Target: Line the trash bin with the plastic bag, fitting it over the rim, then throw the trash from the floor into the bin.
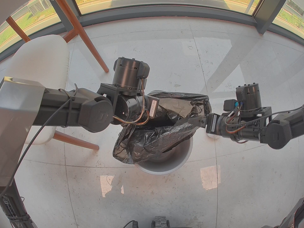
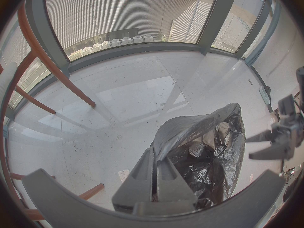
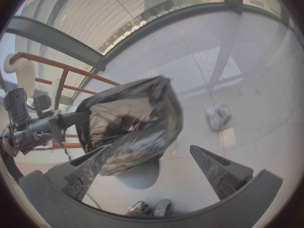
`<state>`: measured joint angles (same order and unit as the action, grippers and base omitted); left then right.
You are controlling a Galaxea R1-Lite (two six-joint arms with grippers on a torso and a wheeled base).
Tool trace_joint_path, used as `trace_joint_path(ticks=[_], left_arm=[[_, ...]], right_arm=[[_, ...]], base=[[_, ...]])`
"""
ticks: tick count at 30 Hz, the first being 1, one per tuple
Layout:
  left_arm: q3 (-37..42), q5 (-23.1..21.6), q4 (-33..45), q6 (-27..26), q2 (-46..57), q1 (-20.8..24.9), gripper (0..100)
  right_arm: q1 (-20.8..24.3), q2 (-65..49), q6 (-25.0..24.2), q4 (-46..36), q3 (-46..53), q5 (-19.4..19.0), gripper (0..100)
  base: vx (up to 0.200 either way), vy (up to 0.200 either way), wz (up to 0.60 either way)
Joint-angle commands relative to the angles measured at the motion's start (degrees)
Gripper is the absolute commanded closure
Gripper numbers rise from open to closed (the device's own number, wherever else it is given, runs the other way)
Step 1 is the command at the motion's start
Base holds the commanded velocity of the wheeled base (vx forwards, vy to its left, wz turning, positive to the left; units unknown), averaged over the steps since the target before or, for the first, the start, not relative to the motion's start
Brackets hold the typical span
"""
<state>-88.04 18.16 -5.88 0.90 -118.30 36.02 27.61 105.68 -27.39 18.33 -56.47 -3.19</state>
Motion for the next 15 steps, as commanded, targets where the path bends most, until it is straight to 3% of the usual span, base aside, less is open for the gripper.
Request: trace_joint_path(ticks=[1, 6, 15], left_arm=[[0.0, 0.0, -0.1, 0.1, -1.0, -0.1, 100], [-0.4, 0.0, -0.3, 0.1, -1.1, -0.3, 100], [-0.5, 0.0, -0.5, 0.1, -1.4, -0.3, 100]], right_arm=[[8.3, -2.8, -7.1, -1.7, 2.8, 0.7, 0], [11.3, 0.7, -8.6, -1.6, 2.5, 2.1, 0], [11.0, 6.9, -8.6, -1.6, -0.7, 5.5, 0]], base=[[0.000, 0.000, 0.00], [0.000, 0.000, 0.00], [0.000, 0.000, 0.00]])
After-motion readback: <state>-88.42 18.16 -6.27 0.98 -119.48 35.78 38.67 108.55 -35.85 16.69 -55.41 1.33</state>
